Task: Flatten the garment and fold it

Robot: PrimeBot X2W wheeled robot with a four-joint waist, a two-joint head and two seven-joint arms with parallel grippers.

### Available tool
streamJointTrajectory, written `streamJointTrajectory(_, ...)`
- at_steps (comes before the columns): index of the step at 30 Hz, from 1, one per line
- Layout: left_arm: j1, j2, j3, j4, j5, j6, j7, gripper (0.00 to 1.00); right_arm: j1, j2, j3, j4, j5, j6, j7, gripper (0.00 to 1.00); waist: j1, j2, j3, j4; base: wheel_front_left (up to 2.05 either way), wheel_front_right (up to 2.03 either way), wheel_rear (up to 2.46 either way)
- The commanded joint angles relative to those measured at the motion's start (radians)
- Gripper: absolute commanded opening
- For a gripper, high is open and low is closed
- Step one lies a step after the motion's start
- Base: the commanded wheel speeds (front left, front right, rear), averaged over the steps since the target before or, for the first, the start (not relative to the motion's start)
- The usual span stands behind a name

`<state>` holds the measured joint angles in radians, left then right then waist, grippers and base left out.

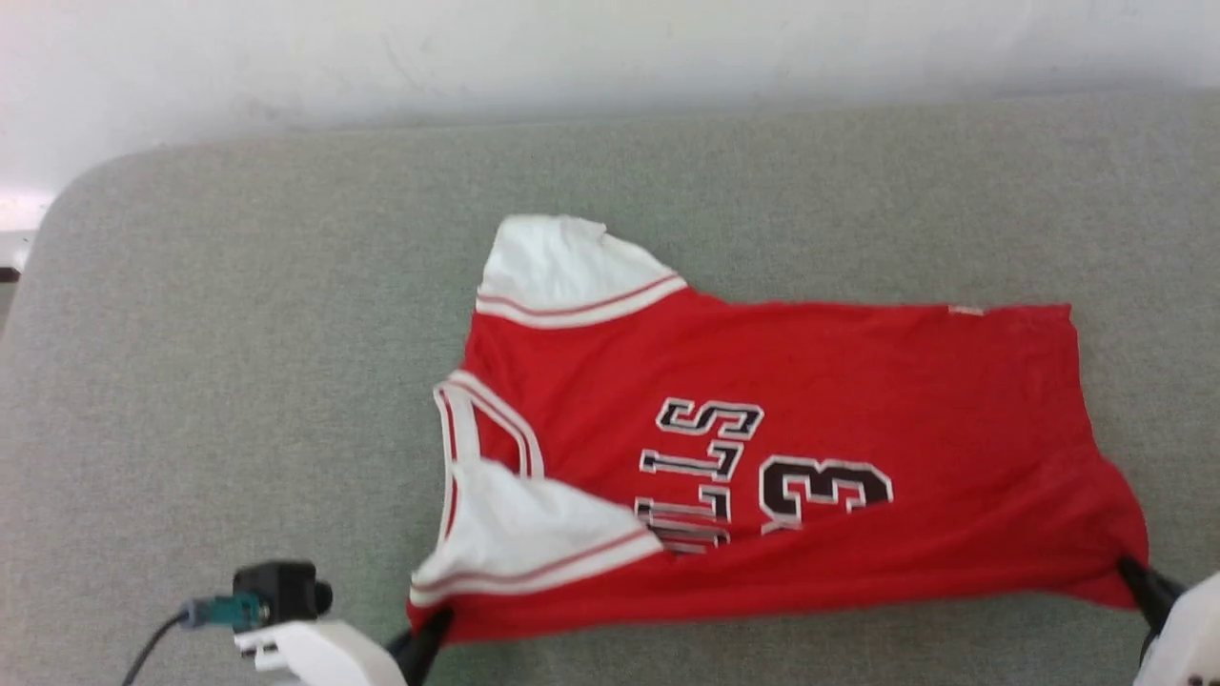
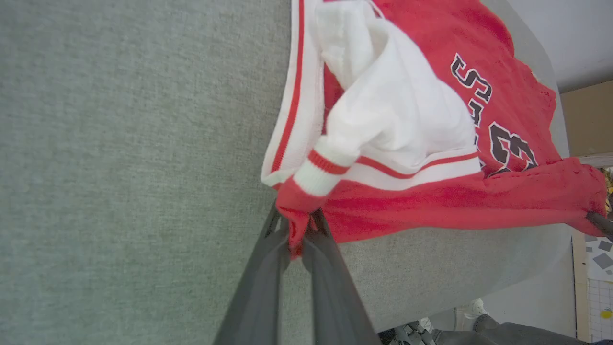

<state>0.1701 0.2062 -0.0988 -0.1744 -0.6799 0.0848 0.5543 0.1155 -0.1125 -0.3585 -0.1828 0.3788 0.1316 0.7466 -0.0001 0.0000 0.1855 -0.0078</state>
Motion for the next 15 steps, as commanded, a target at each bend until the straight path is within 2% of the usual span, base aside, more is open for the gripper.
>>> streamJointTrajectory(1, 0.023, 0.002, 0.001, -0.011, -0.007, 0.009, 0.01, 0.0, 0.019, 0.006, -0.008, -0.008, 0.006, -0.001, 0.006, 0.0, 0.0001, 0.0, -0.015, 0.006, 0.0, 0.0, 0.0)
streamJointTrajectory(7, 0.074, -0.005, -0.002, -0.021, -0.018, 0.02, 0.015, 0.0, 0.074, 0.014, -0.001, -0.007, -0.001, -0.001, 0.013, 0.0, 0.0001, 0.0, -0.016, 0.016, 0.0, 0.0, 0.0)
streamJointTrajectory(15, 0.006, -0.017, -0.016, 0.108, -0.017, 0.002, -0.008, 0.0, 0.057, 0.017, 0.043, 0.067, -0.005, -0.001, -0.021, 0.0, 0.0001, 0.0, -0.008, 0.017, 0.0, 0.0, 0.0)
